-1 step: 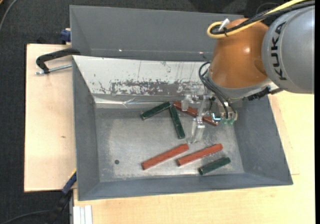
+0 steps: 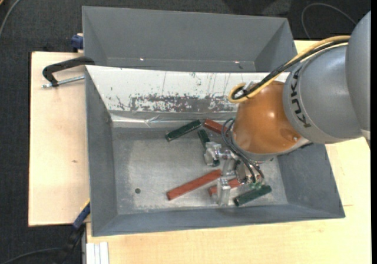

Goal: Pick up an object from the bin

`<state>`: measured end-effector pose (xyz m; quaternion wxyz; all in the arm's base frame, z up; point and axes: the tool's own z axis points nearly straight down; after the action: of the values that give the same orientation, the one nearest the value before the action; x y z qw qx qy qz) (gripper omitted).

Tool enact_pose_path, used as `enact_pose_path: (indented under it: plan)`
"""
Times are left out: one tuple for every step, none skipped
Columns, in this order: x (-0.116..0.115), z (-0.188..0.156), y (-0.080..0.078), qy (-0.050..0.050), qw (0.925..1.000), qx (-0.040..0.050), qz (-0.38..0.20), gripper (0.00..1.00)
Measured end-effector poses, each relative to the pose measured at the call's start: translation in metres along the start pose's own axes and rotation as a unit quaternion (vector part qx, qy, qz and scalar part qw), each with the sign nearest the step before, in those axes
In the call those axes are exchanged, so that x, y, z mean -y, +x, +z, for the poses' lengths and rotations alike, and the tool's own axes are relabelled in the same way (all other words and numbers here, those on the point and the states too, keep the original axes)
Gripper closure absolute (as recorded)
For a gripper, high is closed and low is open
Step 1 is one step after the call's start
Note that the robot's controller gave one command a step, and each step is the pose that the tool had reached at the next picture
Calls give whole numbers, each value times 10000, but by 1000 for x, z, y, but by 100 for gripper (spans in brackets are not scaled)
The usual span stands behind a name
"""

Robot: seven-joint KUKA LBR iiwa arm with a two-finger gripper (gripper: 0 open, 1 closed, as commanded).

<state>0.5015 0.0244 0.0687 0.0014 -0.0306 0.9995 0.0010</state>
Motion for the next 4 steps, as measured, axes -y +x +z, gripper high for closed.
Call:
enact_pose_path:
  plan:
    - [0, -5, -3, 2, 10000, 24, 6, 100]
    - [-13, -152, -13, 6, 9999, 60, -124, 100]
    - [-13, -147, -11, 5, 9999, 11, -120, 0]
    - [31, -1, 8, 3, 10000, 1, -26, 0]
